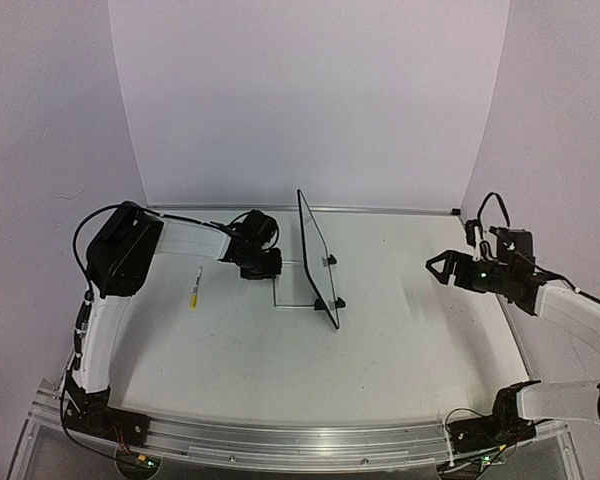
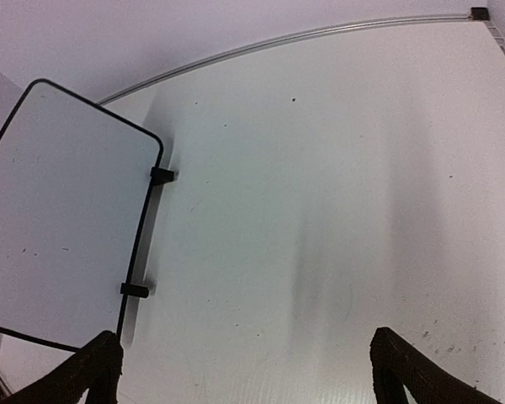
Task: Write a sentence on the whiteboard
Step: Move the whiteboard stand to the center of the board.
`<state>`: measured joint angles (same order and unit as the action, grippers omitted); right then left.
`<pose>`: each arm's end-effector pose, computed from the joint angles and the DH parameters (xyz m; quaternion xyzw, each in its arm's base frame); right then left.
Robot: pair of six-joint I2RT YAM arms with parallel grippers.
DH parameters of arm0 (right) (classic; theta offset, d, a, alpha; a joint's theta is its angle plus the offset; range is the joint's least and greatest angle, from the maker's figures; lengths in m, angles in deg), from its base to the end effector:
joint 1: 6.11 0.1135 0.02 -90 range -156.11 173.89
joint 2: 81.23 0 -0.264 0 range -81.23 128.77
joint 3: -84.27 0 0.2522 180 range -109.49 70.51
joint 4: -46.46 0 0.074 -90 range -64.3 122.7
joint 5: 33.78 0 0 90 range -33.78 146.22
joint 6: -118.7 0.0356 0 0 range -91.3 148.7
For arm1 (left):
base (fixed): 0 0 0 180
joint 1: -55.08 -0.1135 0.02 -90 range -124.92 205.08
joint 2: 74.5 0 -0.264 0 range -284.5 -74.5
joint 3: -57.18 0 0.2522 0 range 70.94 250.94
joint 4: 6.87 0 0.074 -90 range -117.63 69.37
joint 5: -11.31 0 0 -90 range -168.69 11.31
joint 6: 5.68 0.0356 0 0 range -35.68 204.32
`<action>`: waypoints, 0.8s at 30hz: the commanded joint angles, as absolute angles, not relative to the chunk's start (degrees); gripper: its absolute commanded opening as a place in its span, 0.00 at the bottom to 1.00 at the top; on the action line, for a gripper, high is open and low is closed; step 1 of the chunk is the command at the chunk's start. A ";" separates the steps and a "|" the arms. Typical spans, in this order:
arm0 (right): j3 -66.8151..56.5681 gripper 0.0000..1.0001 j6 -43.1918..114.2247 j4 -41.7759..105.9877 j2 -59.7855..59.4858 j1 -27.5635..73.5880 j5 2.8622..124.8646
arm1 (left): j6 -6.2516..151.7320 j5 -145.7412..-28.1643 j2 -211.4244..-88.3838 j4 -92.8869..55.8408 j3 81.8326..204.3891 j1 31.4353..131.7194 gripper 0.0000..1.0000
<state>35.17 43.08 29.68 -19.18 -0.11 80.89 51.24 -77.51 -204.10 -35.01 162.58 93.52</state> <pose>0.2316 0.0393 0.2374 -0.0452 0.8505 0.2686 0.4500 0.3806 -0.3011 0.1268 0.0409 0.9456 -0.1807 0.2676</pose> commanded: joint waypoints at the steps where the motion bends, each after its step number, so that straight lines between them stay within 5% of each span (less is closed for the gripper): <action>1: 31.79 0.98 39.51 31.11 -15.53 5.32 82.36 | 66.68 -88.18 -203.50 -34.37 161.26 91.81 0.00; 9: 29.04 0.92 36.11 33.96 -5.62 13.82 83.23 | 85.88 -108.88 -207.37 -39.17 168.16 90.25 0.00; 15: 29.26 0.82 36.15 39.42 0.51 19.79 78.99 | 90.67 -112.23 -210.95 -46.60 173.93 90.17 0.03; 22: 29.05 0.77 35.34 47.56 6.78 22.93 75.69 | 76.98 -112.58 -202.15 -29.71 161.52 88.46 0.54; 24: 27.72 0.75 33.73 47.61 9.24 23.93 74.69 | 73.13 -109.90 -199.35 -26.03 158.19 87.53 0.61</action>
